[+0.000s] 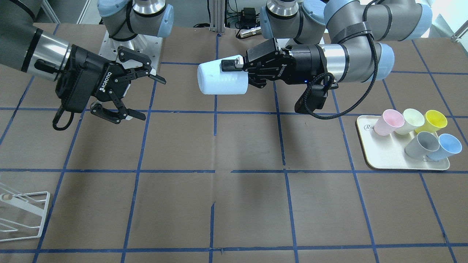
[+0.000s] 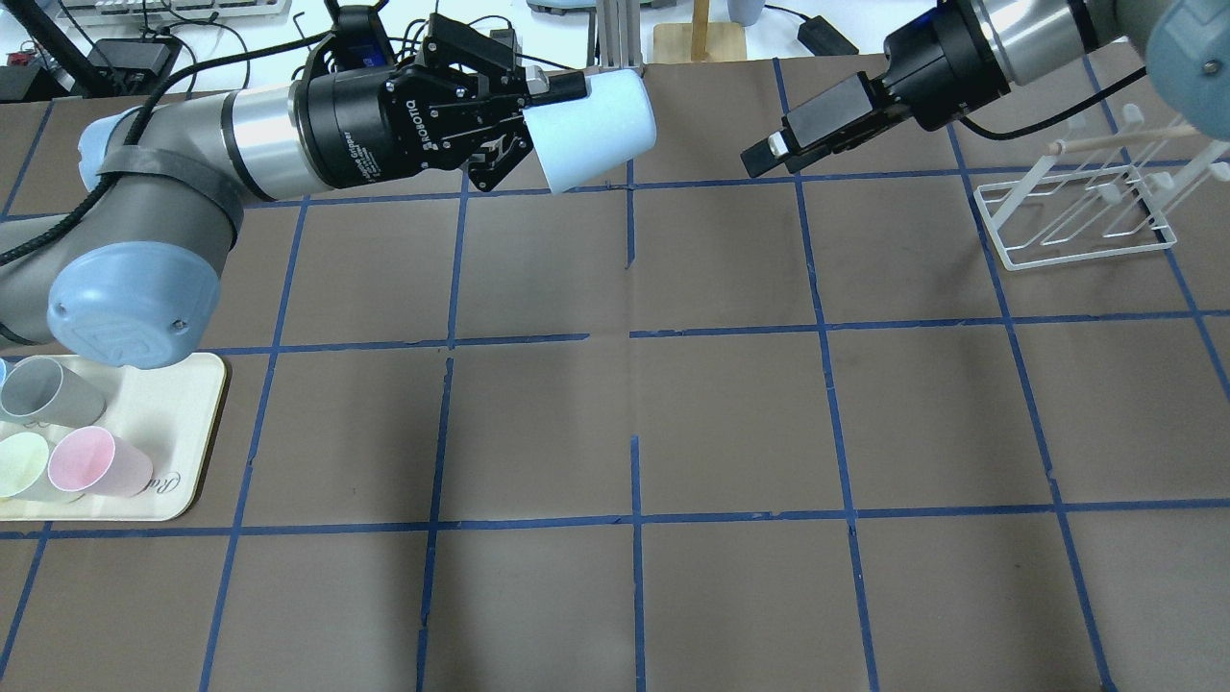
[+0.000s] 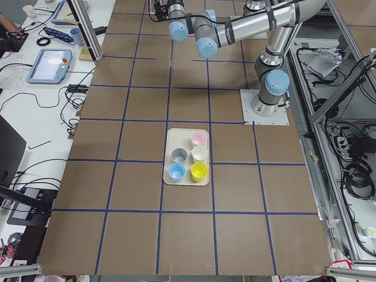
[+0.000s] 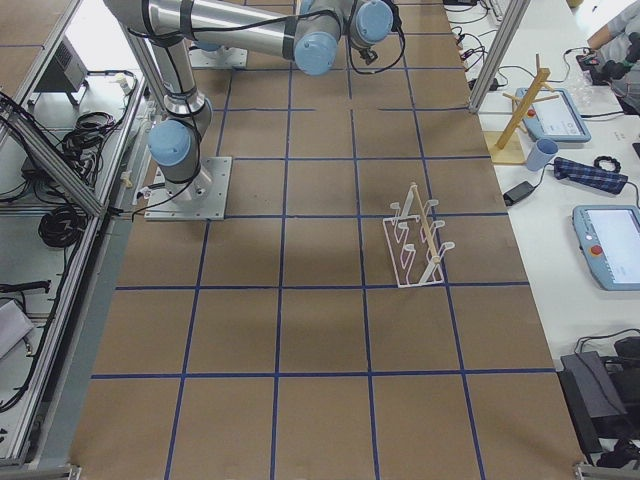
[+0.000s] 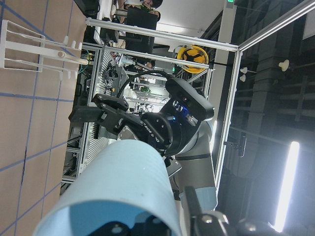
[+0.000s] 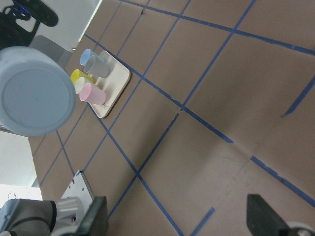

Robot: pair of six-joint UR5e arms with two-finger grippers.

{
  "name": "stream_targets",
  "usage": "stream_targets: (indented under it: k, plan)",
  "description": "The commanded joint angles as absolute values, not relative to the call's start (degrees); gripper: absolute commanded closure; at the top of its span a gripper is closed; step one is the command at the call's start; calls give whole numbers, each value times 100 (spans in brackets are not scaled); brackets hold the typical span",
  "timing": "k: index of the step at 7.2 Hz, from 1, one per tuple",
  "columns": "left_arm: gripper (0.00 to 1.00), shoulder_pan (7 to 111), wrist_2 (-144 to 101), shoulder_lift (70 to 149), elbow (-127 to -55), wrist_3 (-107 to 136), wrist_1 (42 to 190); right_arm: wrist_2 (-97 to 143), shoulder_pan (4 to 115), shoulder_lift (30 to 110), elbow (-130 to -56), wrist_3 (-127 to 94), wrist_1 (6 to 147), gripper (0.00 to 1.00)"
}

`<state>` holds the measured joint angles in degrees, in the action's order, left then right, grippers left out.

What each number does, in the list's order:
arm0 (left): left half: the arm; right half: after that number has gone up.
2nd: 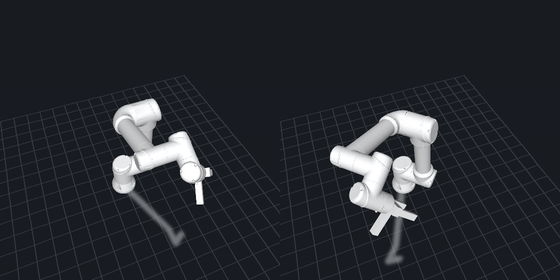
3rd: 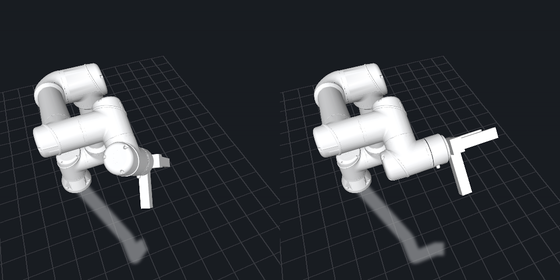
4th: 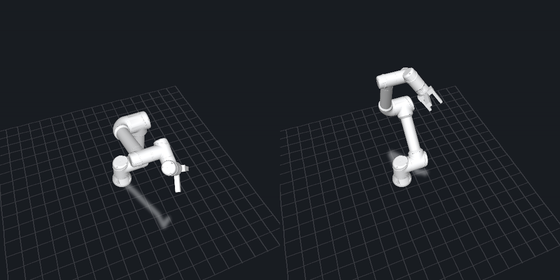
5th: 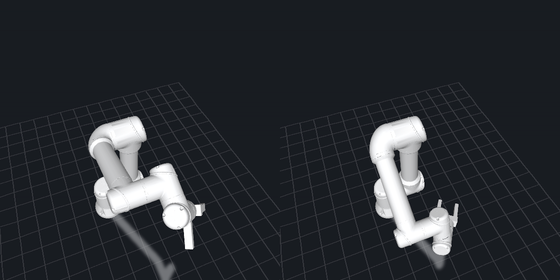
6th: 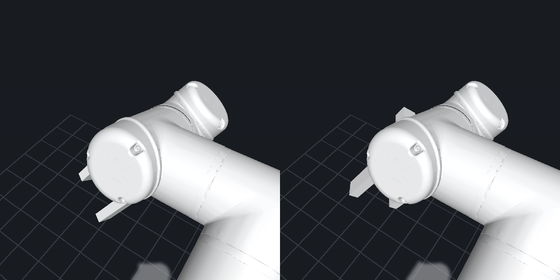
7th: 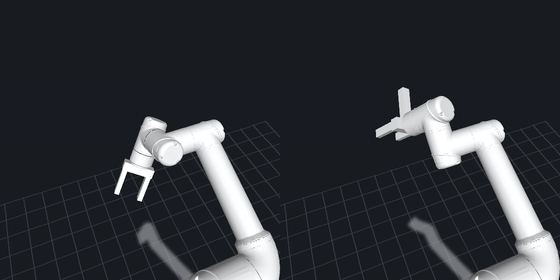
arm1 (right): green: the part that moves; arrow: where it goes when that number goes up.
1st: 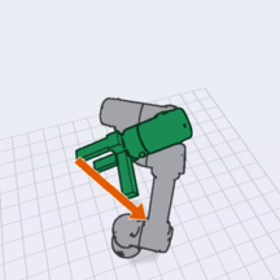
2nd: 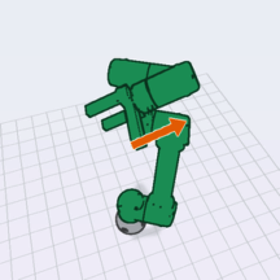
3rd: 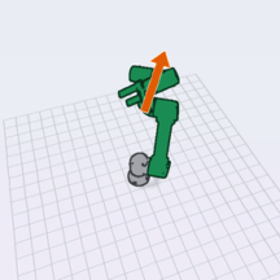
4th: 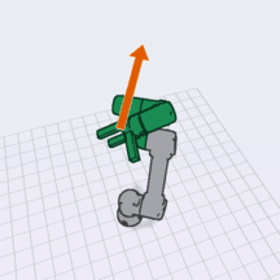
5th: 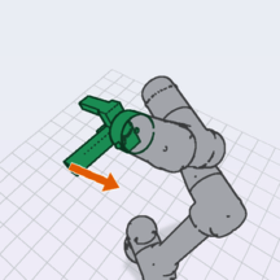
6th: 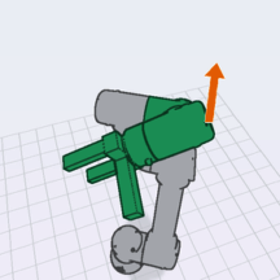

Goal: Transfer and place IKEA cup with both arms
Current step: 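Carry the cup toward the white tray with the left gripper while the right gripper withdraws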

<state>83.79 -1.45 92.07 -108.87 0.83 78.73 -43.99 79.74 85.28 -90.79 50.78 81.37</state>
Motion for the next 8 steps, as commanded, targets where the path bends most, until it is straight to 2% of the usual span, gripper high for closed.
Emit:
stream_targets:
  k: [1, 4, 8]
  plan:
    - [100, 8263, 723, 9167, -10811, 524, 7814, -5881, 7683, 8691, -9009, 5045, 8174, 0]
    - [100, 7963, 3341, 9027, -10600, 1055, 7242, -8317, 7699, 8833, -8860, 3709, 8761, 0]
    - [100, 7719, 6312, 9018, -10239, -72, 7618, -8931, 8849, 9025, -8824, 334, 9034, 0]
